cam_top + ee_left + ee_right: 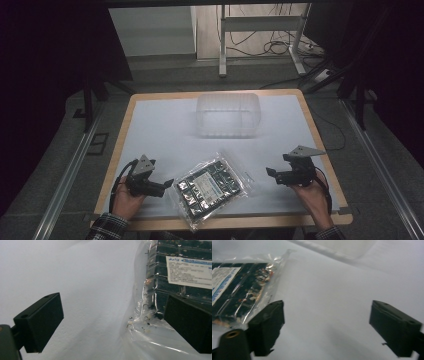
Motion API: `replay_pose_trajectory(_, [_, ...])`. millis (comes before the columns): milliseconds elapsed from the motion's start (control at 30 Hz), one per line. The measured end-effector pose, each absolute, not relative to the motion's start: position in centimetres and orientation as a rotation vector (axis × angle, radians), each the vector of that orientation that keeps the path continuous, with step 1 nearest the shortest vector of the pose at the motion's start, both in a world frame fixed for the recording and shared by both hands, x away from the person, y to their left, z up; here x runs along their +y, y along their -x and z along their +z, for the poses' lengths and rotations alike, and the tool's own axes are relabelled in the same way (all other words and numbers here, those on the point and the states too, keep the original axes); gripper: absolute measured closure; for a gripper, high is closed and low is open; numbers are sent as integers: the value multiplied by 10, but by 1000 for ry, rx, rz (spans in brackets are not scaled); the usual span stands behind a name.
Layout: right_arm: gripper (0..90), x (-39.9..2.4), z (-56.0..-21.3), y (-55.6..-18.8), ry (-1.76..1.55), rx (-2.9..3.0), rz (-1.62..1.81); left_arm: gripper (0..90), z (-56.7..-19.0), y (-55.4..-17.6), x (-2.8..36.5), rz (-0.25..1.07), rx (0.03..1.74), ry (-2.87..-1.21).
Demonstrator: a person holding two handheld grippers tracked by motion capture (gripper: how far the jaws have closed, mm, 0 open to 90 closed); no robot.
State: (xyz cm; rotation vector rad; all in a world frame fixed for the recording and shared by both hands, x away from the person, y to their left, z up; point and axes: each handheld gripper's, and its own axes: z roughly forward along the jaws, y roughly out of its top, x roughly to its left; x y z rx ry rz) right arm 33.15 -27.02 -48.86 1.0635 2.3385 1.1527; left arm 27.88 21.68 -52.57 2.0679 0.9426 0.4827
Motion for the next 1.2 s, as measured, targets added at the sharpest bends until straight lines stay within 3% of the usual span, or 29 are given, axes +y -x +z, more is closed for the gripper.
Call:
replay_pose_trajectory(367, [39, -260, -491, -330, -999, 2351, 1159, 15, -524, -279, 221, 452, 934, -2021])
replay_pose_trajectory(1200, [44, -241, -493, -331, -935, 2409, 1134, 15, -524, -278, 220, 453, 910, -2021])
